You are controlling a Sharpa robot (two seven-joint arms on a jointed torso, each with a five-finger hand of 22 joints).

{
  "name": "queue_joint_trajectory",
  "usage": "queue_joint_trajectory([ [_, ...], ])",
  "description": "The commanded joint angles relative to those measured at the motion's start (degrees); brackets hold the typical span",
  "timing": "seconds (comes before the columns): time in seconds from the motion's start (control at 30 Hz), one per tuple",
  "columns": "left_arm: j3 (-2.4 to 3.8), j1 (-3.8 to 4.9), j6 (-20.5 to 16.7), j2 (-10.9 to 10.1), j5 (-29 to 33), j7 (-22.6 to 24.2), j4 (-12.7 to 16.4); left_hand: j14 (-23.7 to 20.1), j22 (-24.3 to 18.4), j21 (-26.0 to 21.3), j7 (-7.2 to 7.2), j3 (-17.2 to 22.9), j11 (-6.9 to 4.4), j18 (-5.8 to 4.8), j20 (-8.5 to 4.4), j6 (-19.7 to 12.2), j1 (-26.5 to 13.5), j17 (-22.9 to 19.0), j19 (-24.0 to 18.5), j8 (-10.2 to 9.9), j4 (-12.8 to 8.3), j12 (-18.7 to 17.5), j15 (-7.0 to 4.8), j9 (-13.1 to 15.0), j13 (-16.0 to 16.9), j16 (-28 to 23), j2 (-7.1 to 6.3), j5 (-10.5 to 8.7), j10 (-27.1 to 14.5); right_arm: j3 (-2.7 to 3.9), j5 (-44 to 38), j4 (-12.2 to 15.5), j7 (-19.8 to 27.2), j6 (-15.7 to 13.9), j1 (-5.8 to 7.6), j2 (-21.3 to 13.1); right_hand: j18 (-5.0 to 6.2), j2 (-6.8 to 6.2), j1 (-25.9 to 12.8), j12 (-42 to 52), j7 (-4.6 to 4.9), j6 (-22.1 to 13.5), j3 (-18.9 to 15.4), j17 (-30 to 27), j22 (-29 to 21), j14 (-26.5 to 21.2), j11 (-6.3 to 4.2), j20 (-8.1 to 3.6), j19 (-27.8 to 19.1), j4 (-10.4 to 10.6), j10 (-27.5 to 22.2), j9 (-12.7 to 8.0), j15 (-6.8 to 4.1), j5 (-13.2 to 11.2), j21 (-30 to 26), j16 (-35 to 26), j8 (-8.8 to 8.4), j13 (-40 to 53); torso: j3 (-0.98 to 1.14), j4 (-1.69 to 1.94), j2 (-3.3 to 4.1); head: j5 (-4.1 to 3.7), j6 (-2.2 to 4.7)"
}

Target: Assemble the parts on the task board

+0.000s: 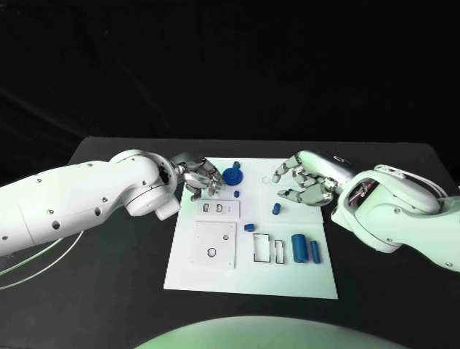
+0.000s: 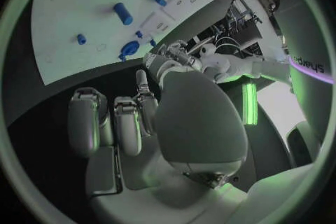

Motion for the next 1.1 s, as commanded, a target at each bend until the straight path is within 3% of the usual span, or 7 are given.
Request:
queue_joint_trajectory([
  [0.03, 0.02, -0.23, -7.4, -1.0, 7.9, 10.2, 0.7, -1.7, -3.2, -3.7, 0.39, -0.8, 0.27, 1.03, 0.26, 0.0, 1.0, -1.3, -2.6, -0.2, 0.2, -0.8, 0.15, -1.0, -1.0, -2.9, -0.09, -0.19, -0.8, -0.15, -10.7, 0.5, 0.5, 5.5, -0.49, 1.0, 0.18, -0.3, 0.1, 0.4, -0.1, 0.6, 0.5, 15.1, 9.7, 6.0, -0.37, -0.34, 0.2, 0.0, 0.5, -0.2, -0.42, -0.8, 0.0, 0.2, -0.18, 5.1, 0.01, 0.08, -0.05, 0.05, 0.01],
  [0.1, 0.01, -0.41, -8.6, -1.8, 10.6, 12.2, 1.1, -3.3, -5.8, -7.1, 0.58, -1.2, 0.48, 1.58, 0.49, 0.1, 1.7, -3.9, -4.6, -0.2, 0.5, -1.7, 0.38, -1.9, -2.2, -5.4, -0.11, -0.15, -1.6, -0.26, -12.1, 0.5, -0.8, 6.4, -0.94, 2.0, 0.11, -0.71, -1.6, 0.5, -0.08, 0.7, 0.3, 15.1, 9.9, 6.0, -0.33, -0.29, 0.3, 0.6, 0.7, -0.5, -0.39, -1.6, 0.3, 0.2, -0.43, 5.2, -0.02, 0.07, -0.08, 0.04, 0.01],
  [0.17, 0.0, -0.6, -9.7, -2.6, 13.0, 13.9, 1.4, -3.5, -6.1, -7.5, 0.6, -1.3, 0.5, 1.62, 0.53, 0.1, 2.0, -4.2, -4.7, -0.2, 0.5, -1.8, 0.41, -2.1, -2.5, -5.8, -0.1, -0.1, -1.7, -0.36, -12.9, 0.2, -2.7, 7.3, -1.62, 3.2, 0.06, -1.06, -3.1, 0.7, -0.13, 0.8, -0.1, 15.1, 10.0, 6.0, -0.35, -0.29, 0.5, 1.0, 0.9, -0.8, -0.41, -2.2, 0.5, 0.2, -0.67, 5.4, -0.07, 0.16, -0.05, 0.02, 0.03],
  [0.33, -0.01, -0.88, -10.5, -3.7, 15.7, 16.0, 2.1, -3.7, -6.4, -7.9, 0.61, -1.4, 0.5, 1.69, 0.55, 0.2, 2.2, -4.5, -4.9, -0.1, 0.4, -1.9, 0.42, -2.2, -2.7, -6.0, -0.08, -0.04, -1.7, -0.46, -13.5, -0.7, -6.1, 8.1, -3.02, 5.5, -0.02, -0.92, -3.5, 1.2, -0.27, 1.1, -0.2, 15.1, 10.2, 6.0, -0.44, -0.31, 0.7, 1.1, 1.4, -0.8, -0.47, -2.3, 0.9, 0.2, -0.64, 5.9, -0.1, 0.33, 0.05, 0.07, -0.01],
  [0.53, -0.02, -1.05, -11.6, -4.5, 18.1, 18.3, 3.1, -4.3, -7.2, -9.0, 0.63, -1.5, 0.55, 1.86, 0.61, 0.3, 2.7, -5.5, -5.4, 0.0, 0.4, -2.1, 0.47, -2.6, -3.2, -7.0, 0.06, 0.04, -1.9, -0.53, -13.8, -2.3, -9.3, 8.8, -4.56, 8.3, -0.04, -0.73, -3.6, 1.6, -0.46, 1.7, 0.0, 15.1, 10.3, 6.0, -0.61, -0.39, 0.8, 1.0, 1.8, -0.8, -0.6, -2.0, 1.0, 0.2, -0.45, 6.4, -0.12, 0.21, 0.16, 0.15, -0.1],
  [0.73, -0.02, -1.09, -12.5, -5.1, 19.6, 19.4, 3.6, -4.4, -7.3, -9.2, 0.64, -1.5, 0.55, 1.89, 0.62, 0.3, 2.9, -5.6, -5.5, 0.0, 0.4, -2.2, 0.48, -2.6, -3.3, -7.1, 0.08, 0.07, -1.9, -0.58, -13.8, -3.3, -10.9, 8.6, -5.55, 10.1, -0.1, -0.71, -4.0, 1.8, -0.52, 2.0, -0.1, 15.1, 10.4, 6.0, -0.68, -0.45, 1.0, 1.1, 2.0, -0.8, -0.67, -1.9, 1.3, 0.2, -0.41, 6.6, -0.19, 0.25, 0.31, 0.2, -0.28],
  [1.1, -0.02, -1.09, -13.2, -5.6, 20.6, 19.9, 3.9, -4.5, -7.6, -9.7, 0.68, -1.6, 0.58, 1.93, 0.65, 0.3, 3.2, -5.9, -5.6, 0.0, 0.3, -2.3, 0.5, -2.9, -3.7, -7.3, 0.07, 0.36, -2.0, -0.64, -13.5, -4.4, -12.0, 8.6, -6.47, 11.8, -0.16, -0.55, -5.0, 2.1, -0.71, 2.4, -0.3, 15.1, 10.6, 6.0, -0.81, -0.56, 1.1, 1.5, 2.3, -0.8, -0.78, -1.8, 1.5, 0.2, -0.34, 6.9, -0.09, 0.16, 0.11, 0.38, -0.89],
])
